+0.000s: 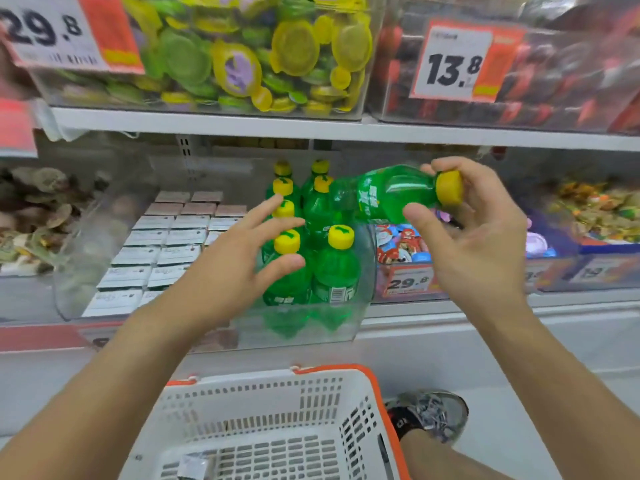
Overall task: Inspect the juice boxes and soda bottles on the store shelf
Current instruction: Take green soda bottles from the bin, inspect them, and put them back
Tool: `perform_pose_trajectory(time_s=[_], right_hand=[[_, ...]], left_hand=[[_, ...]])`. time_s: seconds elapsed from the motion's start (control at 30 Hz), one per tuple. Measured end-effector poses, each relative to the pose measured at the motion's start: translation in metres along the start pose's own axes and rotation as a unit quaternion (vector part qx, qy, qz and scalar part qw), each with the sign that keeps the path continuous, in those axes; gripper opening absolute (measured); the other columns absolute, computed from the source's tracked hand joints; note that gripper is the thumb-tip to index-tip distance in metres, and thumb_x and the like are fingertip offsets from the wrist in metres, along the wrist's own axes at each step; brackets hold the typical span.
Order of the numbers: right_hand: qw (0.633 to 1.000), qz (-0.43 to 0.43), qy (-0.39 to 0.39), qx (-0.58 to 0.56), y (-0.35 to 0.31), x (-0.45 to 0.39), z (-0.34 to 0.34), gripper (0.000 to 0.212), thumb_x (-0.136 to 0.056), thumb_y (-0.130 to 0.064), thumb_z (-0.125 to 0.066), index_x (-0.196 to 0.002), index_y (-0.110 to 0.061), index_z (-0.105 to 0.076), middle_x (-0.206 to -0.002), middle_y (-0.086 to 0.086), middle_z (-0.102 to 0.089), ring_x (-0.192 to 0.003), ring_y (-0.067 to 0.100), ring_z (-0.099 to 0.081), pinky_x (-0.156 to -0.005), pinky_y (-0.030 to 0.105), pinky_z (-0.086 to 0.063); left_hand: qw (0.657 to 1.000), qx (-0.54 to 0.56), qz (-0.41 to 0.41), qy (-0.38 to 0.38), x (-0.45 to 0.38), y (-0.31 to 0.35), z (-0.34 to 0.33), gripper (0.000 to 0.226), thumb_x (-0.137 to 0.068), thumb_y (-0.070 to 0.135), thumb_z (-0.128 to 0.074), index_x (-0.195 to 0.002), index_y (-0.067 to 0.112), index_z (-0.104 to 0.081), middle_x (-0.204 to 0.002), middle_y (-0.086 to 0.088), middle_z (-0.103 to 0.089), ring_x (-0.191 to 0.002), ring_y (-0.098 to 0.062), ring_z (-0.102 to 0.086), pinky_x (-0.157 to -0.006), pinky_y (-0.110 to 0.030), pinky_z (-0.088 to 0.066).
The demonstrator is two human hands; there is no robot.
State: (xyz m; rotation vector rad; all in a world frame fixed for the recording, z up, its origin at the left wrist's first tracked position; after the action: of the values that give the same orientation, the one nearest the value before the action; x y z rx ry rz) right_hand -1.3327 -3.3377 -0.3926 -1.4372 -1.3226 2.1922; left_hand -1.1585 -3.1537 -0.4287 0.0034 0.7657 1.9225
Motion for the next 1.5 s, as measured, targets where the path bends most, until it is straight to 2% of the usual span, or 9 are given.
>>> perform_pose_trajectory(time_s=[0.23, 0.33, 0.47, 0.63, 0.77, 0.87, 1.07, 1.37, 1.5], right_hand=[[0.997, 0.000, -0.055, 0.051, 0.024, -0.022, -0.028, 0.052, -0.084, -0.007, -0.078, -0.125, -0.032, -0.057, -0.115, -0.001, -0.070, -0.103, 0.012, -0.068, -0.094, 0.031, -0.056], [0.996, -0.010, -0.071, 0.055, 0.031, -0.032, -0.038, 0.054, -0.083, -0.011, -0.079, -0.129, -0.032, -0.059, -0.111, -0.010, -0.071, -0.093, 0.004, -0.065, -0.091, 0.029, -0.055], [0.988, -0.022, -0.131, 0.081, 0.041, -0.038, -0.050, 0.054, -0.083, -0.014, -0.080, -0.131, -0.030, -0.061, -0.118, -0.008, -0.072, -0.107, 0.005, -0.067, -0.099, 0.033, -0.053], [0.963, -0.034, -0.218, 0.157, 0.054, -0.042, -0.061, 0.045, -0.082, -0.019, -0.081, -0.124, -0.029, -0.067, -0.110, -0.011, -0.075, -0.107, 0.000, -0.067, -0.102, 0.037, -0.052], [0.926, -0.034, -0.280, 0.252, 0.055, -0.054, -0.063, 0.045, -0.080, -0.026, -0.083, -0.122, -0.025, -0.068, -0.108, -0.009, -0.074, -0.104, 0.004, -0.068, -0.101, 0.036, -0.052], [0.904, -0.050, -0.335, 0.263, 0.049, -0.064, -0.057, 0.047, -0.078, -0.035, -0.083, -0.121, -0.025, -0.068, -0.108, -0.011, -0.073, -0.101, 0.000, -0.067, -0.094, 0.025, -0.052], [0.960, -0.046, -0.211, 0.180, 0.058, -0.086, -0.055, 0.018, -0.089, -0.025, -0.075, -0.106, -0.021, -0.072, -0.096, -0.011, -0.073, -0.091, 0.003, -0.069, -0.083, 0.016, -0.052], [0.905, -0.075, -0.320, 0.271, 0.084, -0.117, -0.090, 0.051, -0.082, -0.034, -0.079, -0.129, -0.017, -0.065, -0.111, -0.003, -0.065, -0.102, 0.013, -0.060, -0.085, 0.022, -0.044], [0.896, -0.059, -0.329, 0.293, 0.088, -0.116, -0.095, 0.049, -0.085, -0.031, -0.078, -0.128, -0.011, -0.065, -0.106, -0.002, -0.061, -0.099, 0.013, -0.056, -0.085, 0.025, -0.044]], left_hand=[[0.999, 0.026, -0.015, 0.021, 0.001, -0.010, -0.008, 0.059, -0.080, 0.070, -0.044, -0.135, 0.048, -0.047, -0.161, 0.023, -0.017, -0.135, 0.001, -0.034, -0.101, -0.026, -0.033], [0.999, 0.040, -0.020, 0.029, 0.001, -0.013, -0.010, 0.055, -0.079, 0.070, -0.045, -0.131, 0.052, -0.047, -0.159, 0.029, -0.014, -0.131, 0.012, -0.026, -0.102, -0.022, -0.029], [0.997, 0.059, -0.022, 0.032, 0.001, -0.012, -0.013, 0.047, -0.077, 0.071, -0.045, -0.122, 0.059, -0.045, -0.155, 0.038, -0.010, -0.120, 0.037, -0.008, -0.098, -0.016, -0.027], [0.997, 0.068, -0.021, 0.039, 0.002, -0.011, -0.016, 0.050, -0.077, 0.072, -0.045, -0.124, 0.057, -0.047, -0.155, 0.039, -0.010, -0.120, 0.036, -0.014, -0.092, -0.010, -0.025], [0.997, 0.062, -0.018, 0.045, 0.002, -0.012, -0.017, 0.051, -0.079, 0.073, -0.044, -0.127, 0.055, -0.048, -0.155, 0.038, -0.009, -0.127, 0.019, -0.027, -0.090, -0.012, -0.030], [0.996, 0.059, -0.033, 0.051, 0.002, -0.015, -0.019, 0.053, -0.080, 0.080, -0.038, -0.127, 0.056, -0.046, -0.155, 0.039, -0.008, -0.121, 0.030, -0.021, -0.086, -0.004, -0.026], [0.995, 0.067, -0.037, 0.064, 0.002, -0.016, -0.022, 0.055, -0.076, 0.083, -0.035, -0.125, 0.060, -0.044, -0.153, 0.042, -0.007, -0.120, 0.037, -0.015, -0.087, -0.004, -0.025], [0.992, 0.087, -0.032, 0.083, 0.003, -0.017, -0.026, 0.054, -0.077, 0.081, -0.038, -0.124, 0.056, -0.049, -0.153, 0.041, -0.013, -0.125, 0.033, -0.018, -0.090, -0.001, -0.024], [0.992, 0.093, -0.030, 0.081, 0.002, -0.018, -0.026, 0.054, -0.077, 0.080, -0.039, -0.124, 0.054, -0.050, -0.153, 0.041, -0.014, -0.126, 0.032, -0.018, -0.091, 0.000, -0.022]])
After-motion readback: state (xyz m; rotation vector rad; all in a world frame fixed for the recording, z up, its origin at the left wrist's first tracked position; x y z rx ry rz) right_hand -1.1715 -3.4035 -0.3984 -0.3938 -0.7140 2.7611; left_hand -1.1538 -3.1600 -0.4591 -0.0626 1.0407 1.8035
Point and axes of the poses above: each hand's wrist, its own x-axis away from the middle knuckle, its own z-axis out of the back of the hand, y = z × x, the point moved 1 cm from there along -x, towards the middle knuckle
